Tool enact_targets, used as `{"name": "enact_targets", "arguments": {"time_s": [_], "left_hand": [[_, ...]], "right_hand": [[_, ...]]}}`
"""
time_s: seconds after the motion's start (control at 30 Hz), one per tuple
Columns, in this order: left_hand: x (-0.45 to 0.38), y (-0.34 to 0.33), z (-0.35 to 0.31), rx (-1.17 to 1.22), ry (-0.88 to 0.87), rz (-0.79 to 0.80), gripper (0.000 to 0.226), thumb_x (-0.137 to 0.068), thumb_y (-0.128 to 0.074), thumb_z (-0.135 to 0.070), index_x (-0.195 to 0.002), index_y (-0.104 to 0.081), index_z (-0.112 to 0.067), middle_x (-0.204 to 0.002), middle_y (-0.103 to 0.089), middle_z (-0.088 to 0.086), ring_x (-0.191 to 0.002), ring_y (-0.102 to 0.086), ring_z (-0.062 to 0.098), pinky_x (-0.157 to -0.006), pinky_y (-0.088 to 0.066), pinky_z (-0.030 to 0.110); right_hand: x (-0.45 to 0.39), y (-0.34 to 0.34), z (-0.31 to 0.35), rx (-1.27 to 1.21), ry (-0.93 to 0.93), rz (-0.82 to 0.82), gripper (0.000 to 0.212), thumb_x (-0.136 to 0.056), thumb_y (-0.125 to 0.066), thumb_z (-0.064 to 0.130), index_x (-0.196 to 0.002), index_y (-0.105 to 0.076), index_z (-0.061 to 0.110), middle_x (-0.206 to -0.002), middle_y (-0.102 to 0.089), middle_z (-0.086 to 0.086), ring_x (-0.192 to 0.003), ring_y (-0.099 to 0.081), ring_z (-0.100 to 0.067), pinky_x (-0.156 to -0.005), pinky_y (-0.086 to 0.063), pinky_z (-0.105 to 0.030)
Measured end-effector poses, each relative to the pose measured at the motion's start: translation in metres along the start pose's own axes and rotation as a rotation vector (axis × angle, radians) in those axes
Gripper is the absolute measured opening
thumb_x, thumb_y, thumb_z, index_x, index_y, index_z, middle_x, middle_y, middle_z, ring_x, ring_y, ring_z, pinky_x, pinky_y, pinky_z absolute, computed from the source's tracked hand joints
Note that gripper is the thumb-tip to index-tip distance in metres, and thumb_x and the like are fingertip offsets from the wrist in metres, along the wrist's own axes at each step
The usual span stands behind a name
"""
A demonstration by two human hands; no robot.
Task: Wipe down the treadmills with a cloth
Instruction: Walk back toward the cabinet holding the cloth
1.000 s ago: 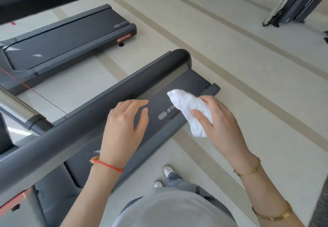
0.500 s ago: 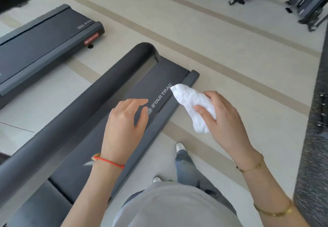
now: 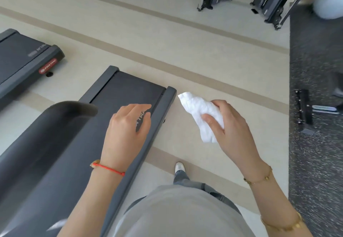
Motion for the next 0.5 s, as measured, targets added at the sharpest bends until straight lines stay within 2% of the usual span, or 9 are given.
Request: {"name": "enact_targets", "arguments": {"time_s": [0.1,0.27,0.43,0.5], "left_hand": [[-0.042,-0.030,-0.020,0.010,-0.030,-0.012,0.021,-0.093,-0.061,-0.012,-0.112,-0.069,-0.015,-0.104,-0.069,-0.003,-0.064,-0.047,0.005,-0.072,-0.051,0.038],[-0.099,-0.072,-0.042,0.015,-0.033,0.008,0.022,-0.093,-0.060,-0.012,-0.114,-0.069,-0.012,-0.106,-0.069,-0.001,-0.086,-0.061,0.019,-0.076,-0.053,0.045],[-0.153,-0.105,-0.049,0.021,-0.033,0.016,0.022,-0.093,-0.061,-0.010,-0.113,-0.069,-0.012,-0.108,-0.069,-0.001,-0.072,-0.053,0.017,-0.075,-0.054,0.047],[-0.177,-0.119,-0.048,0.025,-0.033,0.023,0.022,-0.093,-0.061,-0.010,-0.113,-0.069,-0.012,-0.109,-0.069,-0.001,-0.072,-0.052,0.016,-0.075,-0.054,0.047]], "right_hand": [[-0.037,0.022,-0.032,0.004,-0.019,-0.019,0.032,-0.096,-0.044,0.050,-0.116,-0.051,0.026,-0.103,-0.060,0.010,-0.092,-0.055,-0.013,-0.078,-0.048,-0.034],[-0.095,0.047,-0.076,0.017,-0.033,-0.054,0.032,-0.096,-0.043,0.052,-0.114,-0.050,0.026,-0.100,-0.060,0.008,-0.089,-0.055,-0.014,-0.075,-0.048,-0.035],[-0.152,0.050,-0.109,-0.015,-0.064,-0.049,0.028,-0.097,-0.046,0.047,-0.113,-0.050,0.025,-0.099,-0.060,0.006,-0.088,-0.055,-0.014,-0.074,-0.047,-0.035],[-0.175,0.049,-0.120,-0.014,-0.069,-0.048,0.028,-0.097,-0.046,0.047,-0.114,-0.051,0.024,-0.100,-0.060,0.006,-0.090,-0.055,-0.015,-0.075,-0.046,-0.034]]}}
Point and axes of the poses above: each hand's wrist, its own x-axis away from the middle knuckle, its own y-axis out of the back of the hand, z = x × y, the point moved 8 cm from there along -x, towards the middle knuckle
